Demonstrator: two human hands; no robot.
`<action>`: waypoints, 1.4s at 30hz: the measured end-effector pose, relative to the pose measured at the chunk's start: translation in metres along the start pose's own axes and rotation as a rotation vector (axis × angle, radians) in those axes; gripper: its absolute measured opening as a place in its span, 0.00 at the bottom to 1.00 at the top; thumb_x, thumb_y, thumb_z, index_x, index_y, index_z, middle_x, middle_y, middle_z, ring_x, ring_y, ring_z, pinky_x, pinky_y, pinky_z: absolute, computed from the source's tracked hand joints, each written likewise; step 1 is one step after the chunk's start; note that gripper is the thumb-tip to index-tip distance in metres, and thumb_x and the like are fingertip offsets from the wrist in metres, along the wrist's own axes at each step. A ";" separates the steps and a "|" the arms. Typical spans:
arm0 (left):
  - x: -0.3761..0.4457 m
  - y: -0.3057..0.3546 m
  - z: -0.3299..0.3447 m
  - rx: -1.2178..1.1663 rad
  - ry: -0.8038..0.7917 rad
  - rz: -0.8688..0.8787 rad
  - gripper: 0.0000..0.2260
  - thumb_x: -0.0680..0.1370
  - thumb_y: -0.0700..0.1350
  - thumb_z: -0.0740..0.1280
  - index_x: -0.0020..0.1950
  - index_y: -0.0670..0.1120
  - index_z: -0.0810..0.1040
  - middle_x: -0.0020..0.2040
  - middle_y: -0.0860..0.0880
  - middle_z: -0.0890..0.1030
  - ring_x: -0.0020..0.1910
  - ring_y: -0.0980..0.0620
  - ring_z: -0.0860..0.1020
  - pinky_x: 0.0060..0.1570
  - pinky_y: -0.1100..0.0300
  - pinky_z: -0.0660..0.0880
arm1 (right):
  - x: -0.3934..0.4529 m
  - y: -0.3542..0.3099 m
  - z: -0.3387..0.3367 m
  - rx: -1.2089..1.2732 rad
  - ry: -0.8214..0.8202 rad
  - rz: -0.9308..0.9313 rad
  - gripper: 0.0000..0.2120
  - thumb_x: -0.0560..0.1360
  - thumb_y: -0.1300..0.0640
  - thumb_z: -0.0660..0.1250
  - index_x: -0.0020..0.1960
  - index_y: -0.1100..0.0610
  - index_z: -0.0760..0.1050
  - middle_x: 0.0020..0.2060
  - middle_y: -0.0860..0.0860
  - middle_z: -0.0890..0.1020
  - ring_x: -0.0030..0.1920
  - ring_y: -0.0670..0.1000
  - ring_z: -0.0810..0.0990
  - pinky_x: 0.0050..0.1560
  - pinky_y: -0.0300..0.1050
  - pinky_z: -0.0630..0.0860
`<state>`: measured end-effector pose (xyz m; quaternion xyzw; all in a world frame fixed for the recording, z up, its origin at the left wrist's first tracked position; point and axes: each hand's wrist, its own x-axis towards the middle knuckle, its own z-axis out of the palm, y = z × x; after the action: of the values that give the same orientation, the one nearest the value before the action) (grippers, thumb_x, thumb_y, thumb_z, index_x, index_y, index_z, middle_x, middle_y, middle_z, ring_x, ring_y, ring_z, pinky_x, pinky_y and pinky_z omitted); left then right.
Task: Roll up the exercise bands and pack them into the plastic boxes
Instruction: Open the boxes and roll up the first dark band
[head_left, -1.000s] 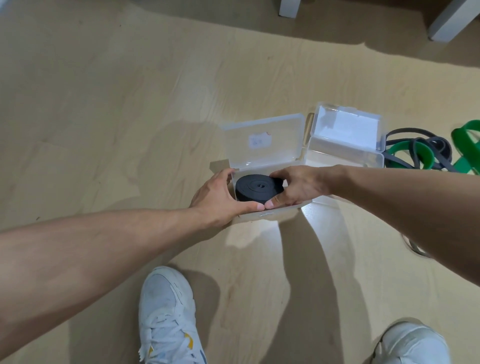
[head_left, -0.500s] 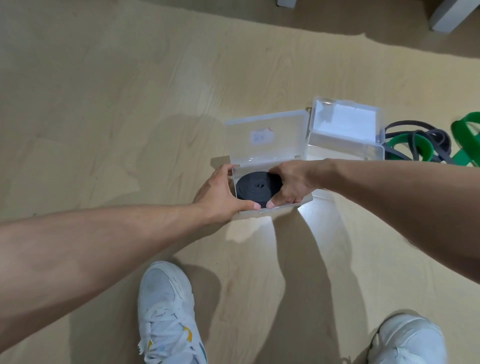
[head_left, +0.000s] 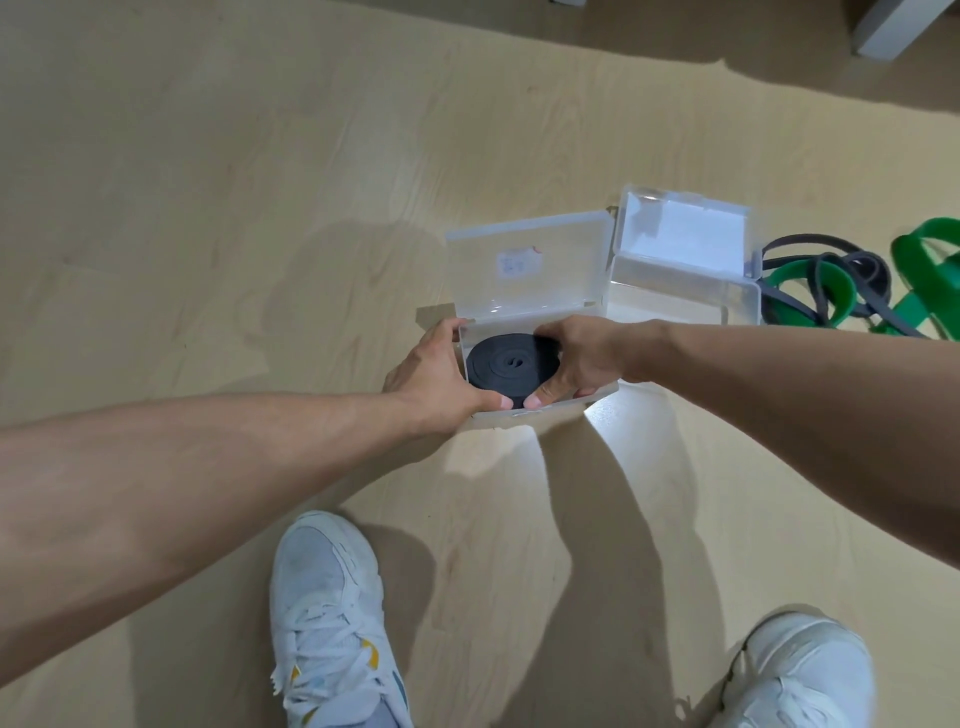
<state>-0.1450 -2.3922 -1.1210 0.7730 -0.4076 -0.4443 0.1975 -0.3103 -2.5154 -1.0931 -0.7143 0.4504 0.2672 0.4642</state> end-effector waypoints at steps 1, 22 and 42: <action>0.001 0.001 0.001 -0.014 0.000 -0.018 0.52 0.49 0.61 0.79 0.71 0.59 0.65 0.65 0.61 0.76 0.60 0.54 0.80 0.61 0.49 0.77 | 0.001 -0.001 0.000 0.027 -0.018 0.009 0.31 0.66 0.50 0.83 0.64 0.54 0.75 0.58 0.52 0.80 0.53 0.57 0.83 0.53 0.49 0.83; 0.013 0.018 0.009 0.016 -0.082 -0.200 0.50 0.64 0.38 0.82 0.78 0.54 0.58 0.65 0.49 0.73 0.59 0.46 0.76 0.55 0.56 0.75 | -0.003 -0.003 0.021 -0.264 0.231 0.004 0.35 0.65 0.43 0.81 0.66 0.56 0.74 0.61 0.55 0.73 0.57 0.56 0.78 0.58 0.46 0.78; -0.004 0.018 0.025 0.023 -0.014 -0.130 0.71 0.60 0.47 0.86 0.81 0.55 0.31 0.80 0.47 0.62 0.74 0.42 0.69 0.70 0.47 0.71 | -0.047 0.013 0.010 -0.064 0.332 -0.192 0.17 0.77 0.56 0.72 0.66 0.53 0.78 0.41 0.42 0.78 0.48 0.52 0.80 0.50 0.45 0.76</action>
<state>-0.1752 -2.3984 -1.1196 0.7967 -0.3631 -0.4570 0.1565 -0.3425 -2.4902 -1.0648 -0.8027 0.4417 0.1145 0.3841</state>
